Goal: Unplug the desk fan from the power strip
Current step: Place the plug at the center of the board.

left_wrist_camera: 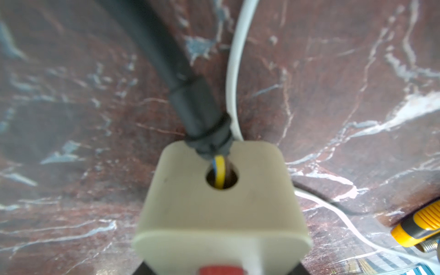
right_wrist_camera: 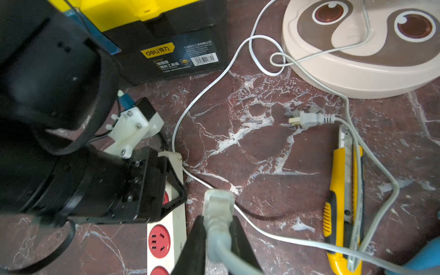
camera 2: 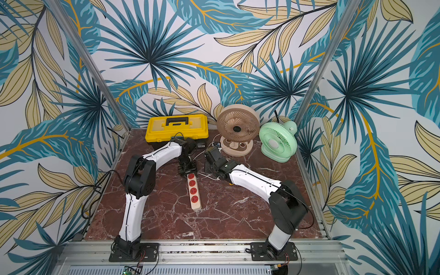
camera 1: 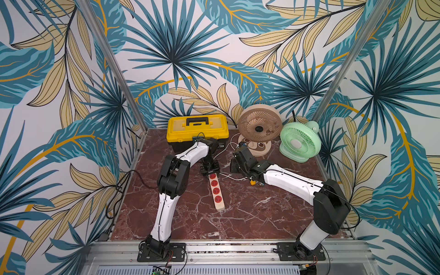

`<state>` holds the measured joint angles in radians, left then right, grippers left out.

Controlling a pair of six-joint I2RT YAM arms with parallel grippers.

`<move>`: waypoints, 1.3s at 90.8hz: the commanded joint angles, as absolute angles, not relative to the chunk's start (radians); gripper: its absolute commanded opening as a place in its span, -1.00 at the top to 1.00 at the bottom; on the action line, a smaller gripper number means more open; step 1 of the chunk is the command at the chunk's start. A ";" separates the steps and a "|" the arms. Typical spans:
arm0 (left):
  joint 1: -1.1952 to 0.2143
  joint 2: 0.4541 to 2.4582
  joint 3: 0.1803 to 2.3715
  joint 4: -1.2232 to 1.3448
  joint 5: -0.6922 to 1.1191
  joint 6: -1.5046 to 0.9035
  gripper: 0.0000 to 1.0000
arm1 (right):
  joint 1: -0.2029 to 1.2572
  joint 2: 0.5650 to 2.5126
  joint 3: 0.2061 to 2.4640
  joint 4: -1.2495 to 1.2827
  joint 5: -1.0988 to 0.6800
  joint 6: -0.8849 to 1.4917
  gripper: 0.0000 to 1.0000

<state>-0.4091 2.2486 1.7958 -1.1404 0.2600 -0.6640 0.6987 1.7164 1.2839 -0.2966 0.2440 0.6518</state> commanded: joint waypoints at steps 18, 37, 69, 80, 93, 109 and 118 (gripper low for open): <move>-0.366 2.146 1.684 -0.883 0.240 -0.592 -0.53 | 0.680 1.878 1.482 -0.391 0.171 0.642 1.00; -0.334 2.013 1.567 -0.777 0.272 -0.593 -0.82 | 0.673 2.016 1.657 -0.455 0.118 0.642 1.00; -0.207 1.786 1.326 -0.685 0.270 -0.628 -0.97 | 0.664 2.311 2.007 -0.531 -0.041 0.686 1.00; -0.201 1.734 1.303 -0.707 0.242 -0.619 -0.99 | 0.664 2.402 2.099 -0.527 -0.070 0.709 1.00; -0.199 1.681 1.270 -0.713 0.230 -0.607 -0.99 | 0.662 2.485 2.174 -0.522 -0.088 0.726 1.00; -0.199 1.601 1.232 -0.724 0.179 -0.595 -1.00 | 0.654 2.537 2.200 -0.495 -0.121 0.730 1.00; -0.199 1.554 1.211 -0.712 0.136 -0.596 -1.00 | 0.648 2.550 2.201 -0.514 -0.115 0.708 0.82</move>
